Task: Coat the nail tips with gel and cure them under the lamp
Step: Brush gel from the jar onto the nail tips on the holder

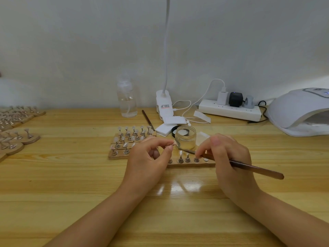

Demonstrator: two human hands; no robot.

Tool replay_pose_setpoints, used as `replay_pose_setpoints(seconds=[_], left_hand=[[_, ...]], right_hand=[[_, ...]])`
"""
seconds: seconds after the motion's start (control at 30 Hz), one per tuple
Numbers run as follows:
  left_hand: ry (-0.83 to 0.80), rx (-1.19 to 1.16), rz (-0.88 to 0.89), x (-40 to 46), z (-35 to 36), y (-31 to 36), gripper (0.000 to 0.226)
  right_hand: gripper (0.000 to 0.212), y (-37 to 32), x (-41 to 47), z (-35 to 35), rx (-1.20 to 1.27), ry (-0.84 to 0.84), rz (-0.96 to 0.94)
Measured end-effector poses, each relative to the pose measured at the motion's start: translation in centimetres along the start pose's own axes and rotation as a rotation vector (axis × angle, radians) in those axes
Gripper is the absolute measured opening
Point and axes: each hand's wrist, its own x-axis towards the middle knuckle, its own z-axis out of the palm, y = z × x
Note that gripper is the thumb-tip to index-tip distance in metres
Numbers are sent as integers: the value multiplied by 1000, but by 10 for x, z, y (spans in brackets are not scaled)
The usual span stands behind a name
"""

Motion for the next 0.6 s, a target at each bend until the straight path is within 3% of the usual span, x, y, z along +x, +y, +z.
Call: replay_pose_setpoints(seconds=[0.17,0.5,0.6], left_hand=[[-2,30,25,1,0,-2,34],[12,0,57,1,-1,-1,27],[7,-34,56,0,-1,-1,20]], right_hand=[[32,-3,2,2,-5,-56,43],[41,-4,1,0,277,43,149],[37,-5,2,-1,253,27,166]])
